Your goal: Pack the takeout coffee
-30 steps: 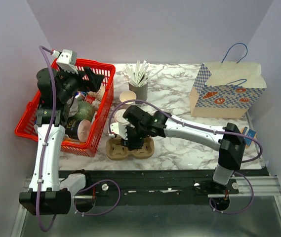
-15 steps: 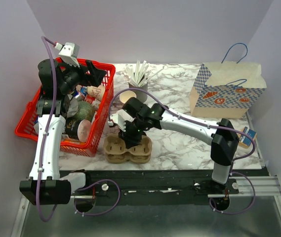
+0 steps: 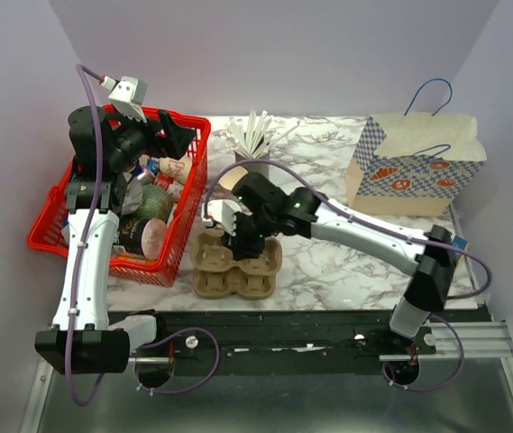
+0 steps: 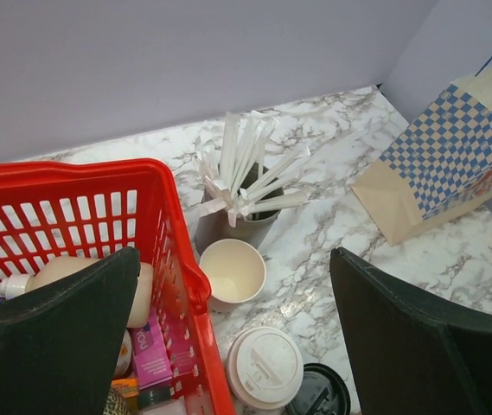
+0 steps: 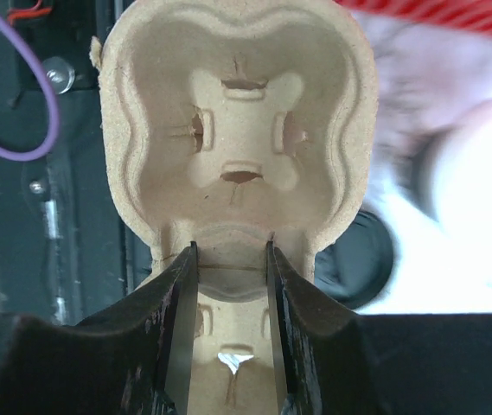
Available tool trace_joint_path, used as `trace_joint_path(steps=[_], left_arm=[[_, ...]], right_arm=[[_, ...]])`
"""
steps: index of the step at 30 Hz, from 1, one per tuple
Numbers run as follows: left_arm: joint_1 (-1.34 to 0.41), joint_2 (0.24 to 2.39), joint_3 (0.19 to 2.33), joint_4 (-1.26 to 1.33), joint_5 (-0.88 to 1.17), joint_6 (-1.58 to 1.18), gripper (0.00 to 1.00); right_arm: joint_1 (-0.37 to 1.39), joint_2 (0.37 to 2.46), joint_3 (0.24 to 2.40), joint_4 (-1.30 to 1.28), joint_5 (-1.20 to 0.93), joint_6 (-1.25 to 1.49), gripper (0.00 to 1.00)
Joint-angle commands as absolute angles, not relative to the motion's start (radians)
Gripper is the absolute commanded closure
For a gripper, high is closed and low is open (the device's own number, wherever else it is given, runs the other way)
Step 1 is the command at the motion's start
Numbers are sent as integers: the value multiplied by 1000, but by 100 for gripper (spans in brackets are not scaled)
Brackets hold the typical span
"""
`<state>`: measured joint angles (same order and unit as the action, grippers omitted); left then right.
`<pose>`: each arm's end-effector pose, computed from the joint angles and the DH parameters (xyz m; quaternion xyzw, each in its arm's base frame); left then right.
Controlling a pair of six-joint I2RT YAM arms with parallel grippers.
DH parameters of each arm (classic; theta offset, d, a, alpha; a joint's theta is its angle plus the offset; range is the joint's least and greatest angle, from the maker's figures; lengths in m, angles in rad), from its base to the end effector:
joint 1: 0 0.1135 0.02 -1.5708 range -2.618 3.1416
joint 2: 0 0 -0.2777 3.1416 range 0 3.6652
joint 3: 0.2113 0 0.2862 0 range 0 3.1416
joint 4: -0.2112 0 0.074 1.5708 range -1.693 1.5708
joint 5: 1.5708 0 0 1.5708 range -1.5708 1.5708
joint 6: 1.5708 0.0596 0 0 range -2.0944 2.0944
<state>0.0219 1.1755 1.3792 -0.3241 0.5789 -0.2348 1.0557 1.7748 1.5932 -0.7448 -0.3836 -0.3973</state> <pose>0.2986 -0.0261 0.4703 0.0960 0.7355 -0.2799 0.6094 0.1973 0.3939 0.2906 -0.6636 0.6559 0.2716 0.2357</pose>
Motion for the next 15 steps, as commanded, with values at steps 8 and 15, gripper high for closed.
trace_joint_path(steps=[8, 15], left_arm=[[-210, 1290, 1620, -365, 666, -5, 1], [-423, 1508, 1808, -357, 621, 44, 2]], right_arm=[[743, 1324, 1255, -836, -232, -485, 99], [568, 1042, 932, -841, -126, -586, 100]])
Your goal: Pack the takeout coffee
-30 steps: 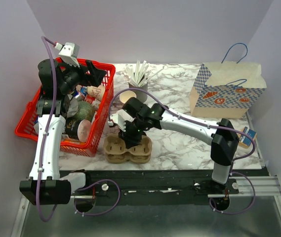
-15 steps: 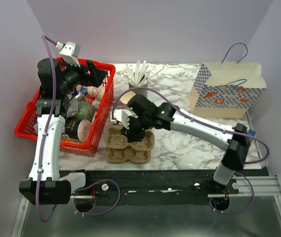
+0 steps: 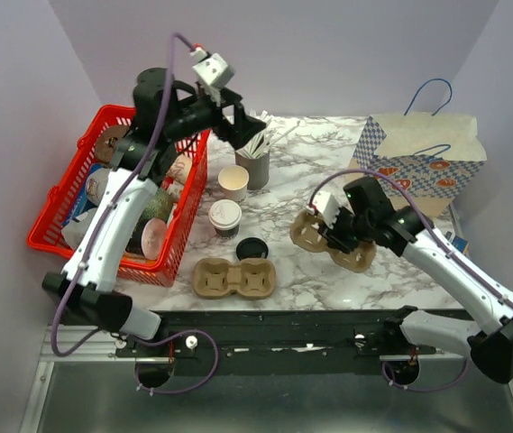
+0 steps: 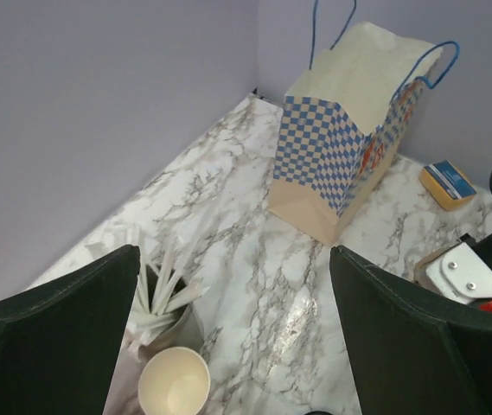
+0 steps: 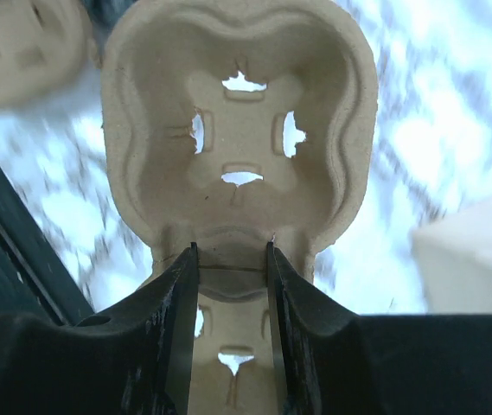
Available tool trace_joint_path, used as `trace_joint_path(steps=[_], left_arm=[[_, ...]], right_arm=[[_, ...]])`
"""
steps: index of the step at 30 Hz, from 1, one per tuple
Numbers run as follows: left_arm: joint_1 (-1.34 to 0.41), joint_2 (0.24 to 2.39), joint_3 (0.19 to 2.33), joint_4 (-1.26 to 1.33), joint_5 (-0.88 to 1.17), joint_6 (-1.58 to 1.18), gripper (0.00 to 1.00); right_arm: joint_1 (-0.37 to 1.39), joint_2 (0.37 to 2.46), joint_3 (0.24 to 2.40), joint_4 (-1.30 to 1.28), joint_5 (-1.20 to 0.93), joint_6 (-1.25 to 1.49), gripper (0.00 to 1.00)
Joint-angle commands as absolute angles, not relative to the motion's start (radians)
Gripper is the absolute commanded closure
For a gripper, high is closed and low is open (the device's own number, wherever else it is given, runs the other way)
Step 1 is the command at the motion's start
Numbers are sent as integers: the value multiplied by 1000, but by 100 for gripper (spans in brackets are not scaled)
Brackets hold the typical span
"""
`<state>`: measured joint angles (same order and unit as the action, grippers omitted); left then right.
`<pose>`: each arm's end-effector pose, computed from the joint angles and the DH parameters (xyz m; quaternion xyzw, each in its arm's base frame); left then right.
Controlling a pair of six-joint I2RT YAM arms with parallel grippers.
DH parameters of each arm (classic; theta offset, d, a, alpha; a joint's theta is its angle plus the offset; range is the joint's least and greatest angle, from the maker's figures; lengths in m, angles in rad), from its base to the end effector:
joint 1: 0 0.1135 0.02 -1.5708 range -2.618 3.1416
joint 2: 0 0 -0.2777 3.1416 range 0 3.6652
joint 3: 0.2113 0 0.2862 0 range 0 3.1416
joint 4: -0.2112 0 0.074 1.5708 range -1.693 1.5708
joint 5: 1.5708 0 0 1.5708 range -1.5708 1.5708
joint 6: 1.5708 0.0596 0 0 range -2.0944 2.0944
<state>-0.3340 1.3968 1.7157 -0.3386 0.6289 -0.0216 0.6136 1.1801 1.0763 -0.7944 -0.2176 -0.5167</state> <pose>0.3107 -0.1449 0.5293 0.3195 0.6370 -0.3351 0.6163 0.2225 0.1724 0.2976 -0.5328 0.7733 0.1183 0.3227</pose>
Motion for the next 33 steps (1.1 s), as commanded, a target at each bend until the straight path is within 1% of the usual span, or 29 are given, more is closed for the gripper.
trace_joint_path(steps=[1, 2, 5, 8, 9, 10, 12, 16, 18, 23, 26, 28, 30, 31, 33], left_arm=[[-473, 1569, 1834, -360, 617, 46, 2], [-498, 1600, 1863, -362, 609, 46, 2], [-573, 1724, 1980, -364, 595, 38, 2], [-615, 1851, 2101, -353, 584, 3, 2], [-618, 1880, 2167, -354, 584, 0, 2], [-623, 1926, 2193, -356, 591, -33, 2], [-633, 1947, 2214, -344, 597, -54, 2], [-638, 1930, 2158, -302, 618, -60, 2], [-638, 1921, 2125, -296, 632, -64, 2], [-640, 1881, 2066, -282, 660, -69, 2], [-638, 1847, 2019, -275, 673, -68, 2], [-640, 1813, 1962, -258, 676, -60, 2], [-638, 1795, 1913, -249, 681, -57, 2], [-638, 1781, 1902, -247, 680, -54, 2], [-638, 1772, 1878, -247, 680, -52, 2]], right_arm=[[545, 1014, 896, -841, -111, -584, 100], [529, 956, 872, -845, -98, -577, 99], [473, 876, 789, -854, -91, -548, 99], [457, 799, 715, -873, -72, -558, 99], [454, 763, 700, -874, -34, -572, 99], [450, 750, 675, -879, -22, -581, 99], [445, 718, 658, -919, -5, -635, 99], [442, 576, 580, -969, -3, -756, 100], [434, 540, 549, -968, 17, -797, 100], [426, 569, 549, -973, 6, -824, 99], [419, 591, 566, -1000, -81, -839, 99], [417, 591, 584, -1012, -187, -886, 99], [417, 597, 606, -1040, -273, -967, 96], [417, 612, 615, -1052, -343, -998, 90], [417, 640, 640, -1091, -383, -1087, 84]])
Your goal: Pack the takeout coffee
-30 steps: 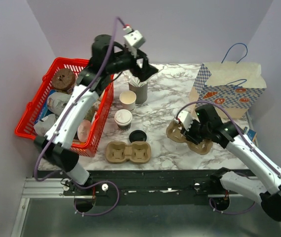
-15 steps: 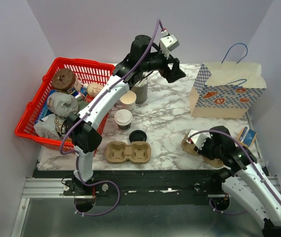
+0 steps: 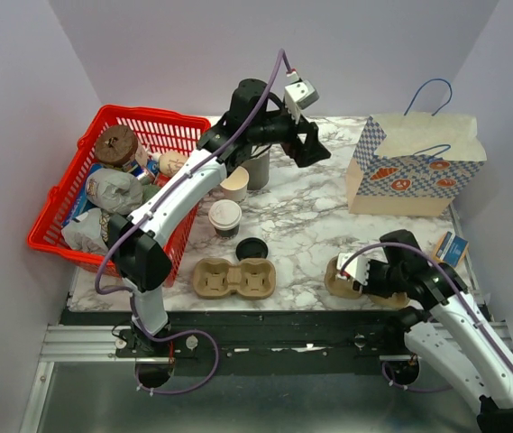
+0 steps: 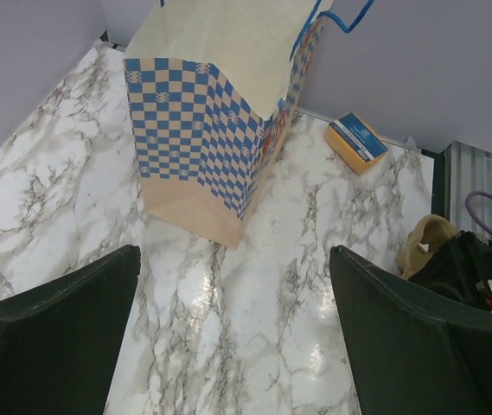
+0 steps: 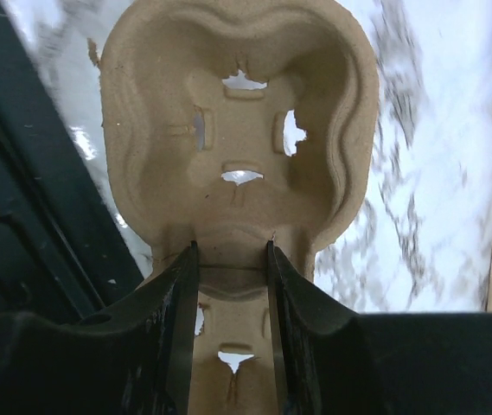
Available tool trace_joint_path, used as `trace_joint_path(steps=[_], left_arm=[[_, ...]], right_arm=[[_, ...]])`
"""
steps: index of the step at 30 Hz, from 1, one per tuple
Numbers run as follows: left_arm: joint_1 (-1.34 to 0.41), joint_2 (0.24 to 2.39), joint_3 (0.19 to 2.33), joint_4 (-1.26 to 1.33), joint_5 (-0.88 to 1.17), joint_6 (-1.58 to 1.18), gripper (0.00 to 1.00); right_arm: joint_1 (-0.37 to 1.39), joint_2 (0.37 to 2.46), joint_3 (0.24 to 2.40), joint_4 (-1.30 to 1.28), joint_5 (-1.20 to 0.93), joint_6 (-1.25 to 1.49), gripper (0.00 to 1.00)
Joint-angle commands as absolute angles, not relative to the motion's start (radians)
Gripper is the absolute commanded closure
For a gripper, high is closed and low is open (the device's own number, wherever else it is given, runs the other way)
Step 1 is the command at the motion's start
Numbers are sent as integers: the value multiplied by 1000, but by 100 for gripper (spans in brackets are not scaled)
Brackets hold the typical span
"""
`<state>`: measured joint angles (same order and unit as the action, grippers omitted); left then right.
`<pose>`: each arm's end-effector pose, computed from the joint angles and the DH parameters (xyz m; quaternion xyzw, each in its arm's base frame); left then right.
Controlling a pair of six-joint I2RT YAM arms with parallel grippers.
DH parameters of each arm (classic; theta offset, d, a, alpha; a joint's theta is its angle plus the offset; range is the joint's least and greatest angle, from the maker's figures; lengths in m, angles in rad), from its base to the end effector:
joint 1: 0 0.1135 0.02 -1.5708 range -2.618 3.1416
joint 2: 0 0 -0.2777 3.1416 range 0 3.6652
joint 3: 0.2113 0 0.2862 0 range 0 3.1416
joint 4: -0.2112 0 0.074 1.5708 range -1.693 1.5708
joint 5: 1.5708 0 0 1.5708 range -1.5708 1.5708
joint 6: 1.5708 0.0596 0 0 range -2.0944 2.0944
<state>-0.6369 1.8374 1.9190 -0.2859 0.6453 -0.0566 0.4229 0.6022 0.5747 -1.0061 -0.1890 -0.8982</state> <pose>0.3696 -0.3180 0.4394 0.4022 0.6475 -0.4348 0.4796 0.1234 0.0678 0.2092 -0.6087 0.7426 0.0262 0.2782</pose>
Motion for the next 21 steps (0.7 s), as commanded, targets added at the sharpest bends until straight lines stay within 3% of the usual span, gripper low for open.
trace_joint_path(steps=[1, 9, 16, 21], left_arm=[[-638, 1761, 1870, -245, 678, -52, 2], [-638, 1735, 1841, -242, 670, -60, 2], [-637, 1695, 1829, -270, 663, -37, 2], [-635, 1664, 1821, -290, 658, -31, 2]], right_arm=[[417, 678, 643, -1104, -397, -1115, 78], [417, 882, 679, -1092, -347, -1155, 66], [417, 893, 799, -1109, -394, -1094, 25], [417, 885, 988, -1053, -401, -915, 21]])
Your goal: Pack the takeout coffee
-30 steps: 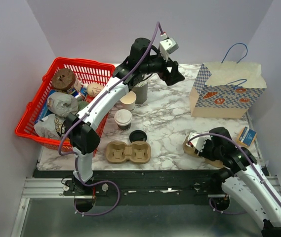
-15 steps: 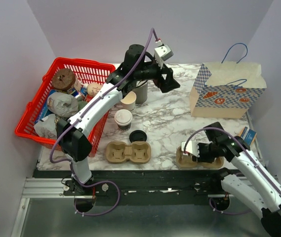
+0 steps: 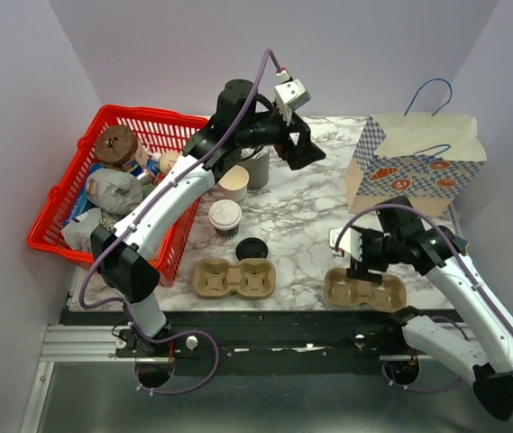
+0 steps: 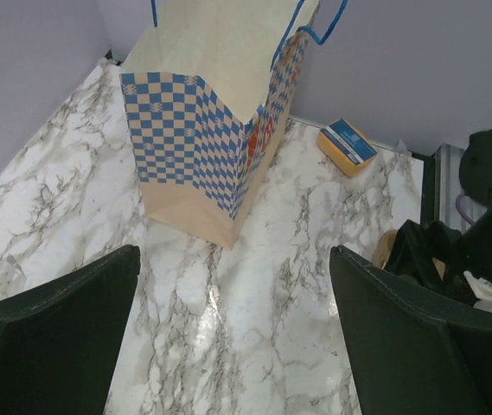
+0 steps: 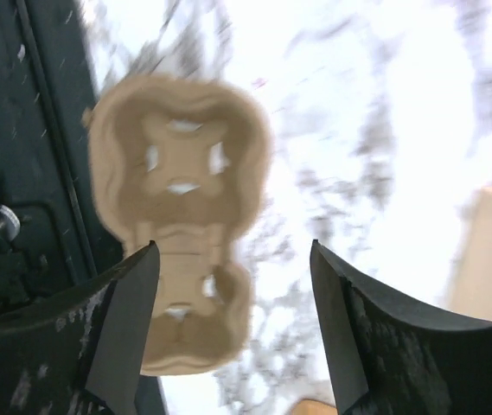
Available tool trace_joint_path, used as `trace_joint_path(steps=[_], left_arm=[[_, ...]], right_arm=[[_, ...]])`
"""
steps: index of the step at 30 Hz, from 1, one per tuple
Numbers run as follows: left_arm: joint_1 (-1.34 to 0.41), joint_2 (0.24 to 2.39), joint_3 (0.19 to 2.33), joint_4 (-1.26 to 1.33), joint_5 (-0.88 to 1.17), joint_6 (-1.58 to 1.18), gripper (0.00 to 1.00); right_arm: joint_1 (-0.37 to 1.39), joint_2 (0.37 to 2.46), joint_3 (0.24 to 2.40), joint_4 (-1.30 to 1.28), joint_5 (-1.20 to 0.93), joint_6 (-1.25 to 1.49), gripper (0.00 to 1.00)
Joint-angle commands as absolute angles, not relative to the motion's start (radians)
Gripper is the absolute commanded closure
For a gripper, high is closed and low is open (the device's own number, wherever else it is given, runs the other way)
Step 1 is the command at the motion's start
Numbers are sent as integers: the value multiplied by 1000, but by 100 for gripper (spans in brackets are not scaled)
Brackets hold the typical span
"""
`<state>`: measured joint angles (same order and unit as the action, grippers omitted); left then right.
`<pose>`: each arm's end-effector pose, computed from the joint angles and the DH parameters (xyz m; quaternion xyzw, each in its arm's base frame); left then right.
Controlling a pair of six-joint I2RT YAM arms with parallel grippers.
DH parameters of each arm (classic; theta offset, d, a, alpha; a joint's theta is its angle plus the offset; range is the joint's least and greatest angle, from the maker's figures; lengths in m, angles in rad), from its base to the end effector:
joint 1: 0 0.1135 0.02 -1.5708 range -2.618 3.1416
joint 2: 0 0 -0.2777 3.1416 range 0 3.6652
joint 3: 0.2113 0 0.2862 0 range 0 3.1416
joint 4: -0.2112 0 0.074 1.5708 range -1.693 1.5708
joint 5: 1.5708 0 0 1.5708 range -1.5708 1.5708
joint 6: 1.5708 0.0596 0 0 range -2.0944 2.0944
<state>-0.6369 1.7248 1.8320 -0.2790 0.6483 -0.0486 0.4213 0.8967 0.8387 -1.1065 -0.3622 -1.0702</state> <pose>0.3437 -0.2990 0.4568 0.4066 0.6347 -0.4346 0.4929 0.1563 0.0932 0.2550 -0.6804 0.6830 0.1039 0.2444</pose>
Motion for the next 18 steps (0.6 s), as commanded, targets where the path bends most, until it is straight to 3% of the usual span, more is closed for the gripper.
trace_joint_path(steps=[1, 6, 13, 18], left_arm=[[-634, 1649, 1819, -299, 655, -29, 1], [-608, 1592, 1799, -328, 663, -31, 1], [-600, 1499, 1767, -382, 716, -5, 2], [-577, 1480, 1732, -385, 726, -6, 2]], right_arm=[[417, 909, 1021, -1020, -365, -895, 21], [405, 1116, 1310, -914, -223, -894, 22], [163, 1410, 1740, -1066, -216, -997, 21], [58, 1509, 1880, -1170, -209, -1124, 20]])
